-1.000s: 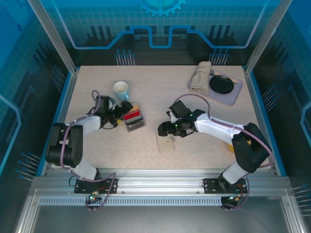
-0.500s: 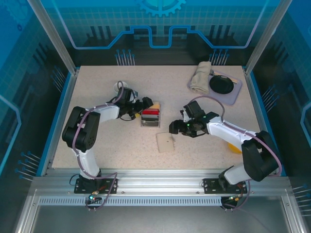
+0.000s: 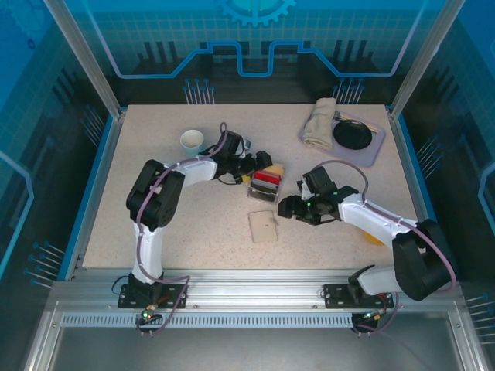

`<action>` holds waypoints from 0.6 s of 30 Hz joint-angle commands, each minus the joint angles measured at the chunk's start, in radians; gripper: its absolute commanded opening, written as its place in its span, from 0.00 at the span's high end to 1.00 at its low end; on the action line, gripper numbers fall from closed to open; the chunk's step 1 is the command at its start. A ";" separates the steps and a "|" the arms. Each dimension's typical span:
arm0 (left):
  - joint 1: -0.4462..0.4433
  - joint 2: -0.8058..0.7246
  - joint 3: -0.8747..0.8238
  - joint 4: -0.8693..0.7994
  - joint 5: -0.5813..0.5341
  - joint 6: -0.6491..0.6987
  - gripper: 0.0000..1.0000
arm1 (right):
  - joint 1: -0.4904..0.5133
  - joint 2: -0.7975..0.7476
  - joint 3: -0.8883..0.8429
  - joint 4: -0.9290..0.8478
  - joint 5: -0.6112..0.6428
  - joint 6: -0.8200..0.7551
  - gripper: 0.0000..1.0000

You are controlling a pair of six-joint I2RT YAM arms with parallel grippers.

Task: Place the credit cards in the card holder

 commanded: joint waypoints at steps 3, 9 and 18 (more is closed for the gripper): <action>-0.040 0.072 0.117 -0.093 0.079 0.048 0.01 | -0.019 -0.055 -0.036 -0.038 0.034 0.019 0.29; -0.066 0.097 0.240 -0.191 0.094 0.098 0.01 | -0.079 -0.082 0.010 -0.114 0.075 -0.047 0.31; -0.068 0.129 0.411 -0.334 0.127 0.136 0.01 | -0.252 -0.129 0.072 -0.173 0.056 -0.135 0.30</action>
